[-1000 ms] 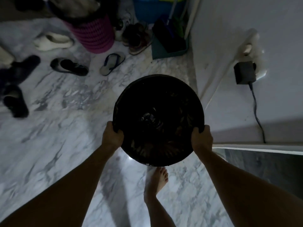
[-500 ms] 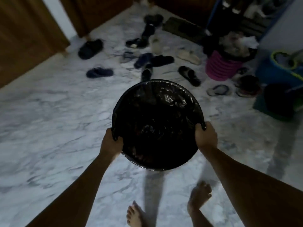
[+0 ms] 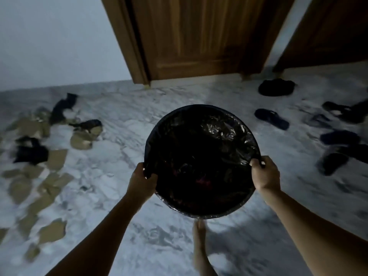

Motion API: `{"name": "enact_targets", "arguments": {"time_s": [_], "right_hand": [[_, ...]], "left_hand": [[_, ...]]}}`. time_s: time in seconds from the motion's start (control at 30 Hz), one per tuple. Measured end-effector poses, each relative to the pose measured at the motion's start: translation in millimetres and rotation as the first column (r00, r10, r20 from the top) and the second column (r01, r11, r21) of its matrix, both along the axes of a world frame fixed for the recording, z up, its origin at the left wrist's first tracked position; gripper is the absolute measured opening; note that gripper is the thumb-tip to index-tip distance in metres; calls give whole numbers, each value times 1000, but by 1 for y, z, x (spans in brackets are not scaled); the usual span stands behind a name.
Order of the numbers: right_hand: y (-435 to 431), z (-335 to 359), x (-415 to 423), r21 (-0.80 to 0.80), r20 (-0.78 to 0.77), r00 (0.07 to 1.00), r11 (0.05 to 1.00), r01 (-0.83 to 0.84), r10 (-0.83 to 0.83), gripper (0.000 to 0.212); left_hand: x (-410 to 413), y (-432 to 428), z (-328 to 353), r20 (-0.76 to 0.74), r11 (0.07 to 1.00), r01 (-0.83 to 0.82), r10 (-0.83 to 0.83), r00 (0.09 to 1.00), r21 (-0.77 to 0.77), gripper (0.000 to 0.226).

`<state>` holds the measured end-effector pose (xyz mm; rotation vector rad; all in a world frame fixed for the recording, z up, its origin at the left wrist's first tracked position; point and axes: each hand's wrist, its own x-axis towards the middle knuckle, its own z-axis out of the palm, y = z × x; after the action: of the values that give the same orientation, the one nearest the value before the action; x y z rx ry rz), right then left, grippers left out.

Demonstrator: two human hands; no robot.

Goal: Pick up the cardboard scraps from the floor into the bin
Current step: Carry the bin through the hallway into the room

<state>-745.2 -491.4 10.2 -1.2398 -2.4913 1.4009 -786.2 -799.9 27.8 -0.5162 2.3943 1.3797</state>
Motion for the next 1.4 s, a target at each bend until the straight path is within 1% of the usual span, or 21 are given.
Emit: {"name": "enact_targets", "arguments": {"time_s": [0.2,0.33,0.4,0.5,0.6,0.67,0.73,0.8,0.9,1.0,1.07,1.17,1.27,1.4], "right_hand": [[-104,-27,-185,-68,29,987,985,-158,161,12],[-168,-43,-298,-66,21,960,959,-277,279,12],[-194,-46,-341,-61,37,951,951,-304,306,11],[-236,-52,-415,-44,86,927,931,-363,365,10],[-282,-64,-495,-40,85,922,925,-377,379,10],[-309,-76,-538,-10,137,912,921,-389,387,14],[-329,-94,-583,-29,134,920,929,-369,369,18],[-350,-118,-630,-17,164,912,926,-378,375,22],[-373,-152,-696,-24,182,899,916,-400,398,30],[-401,-182,-764,-29,213,879,902,-431,427,36],[-417,-197,-801,-22,247,860,889,-457,447,40],[-441,-219,-846,-23,262,835,868,-496,484,46],[-456,-228,-871,-79,226,821,850,-520,524,55],[-467,-238,-887,-56,221,812,838,-542,540,67]], "left_hand": [[-128,-107,-17,74,980,-198,195,978,34,28],[-208,-170,-40,111,941,-328,319,941,82,32],[-237,-192,-46,151,906,-398,378,914,141,30],[-291,-230,-56,215,867,-460,420,882,194,27],[-356,-273,-76,216,857,-475,434,875,201,31],[-391,-292,-91,259,842,-504,452,854,192,37],[-438,-310,-107,267,835,-505,447,854,217,44],[-485,-329,-128,291,827,-530,468,835,190,49],[-553,-350,-161,315,823,-534,463,829,194,49],[-617,-372,-198,346,806,-565,487,802,175,48],[-651,-382,-221,354,803,-577,502,789,148,45],[-688,-395,-250,381,780,-608,522,763,150,45],[-707,-404,-271,373,769,-621,537,757,152,50],[-723,-406,-282,312,777,-615,555,771,136,50]]}}
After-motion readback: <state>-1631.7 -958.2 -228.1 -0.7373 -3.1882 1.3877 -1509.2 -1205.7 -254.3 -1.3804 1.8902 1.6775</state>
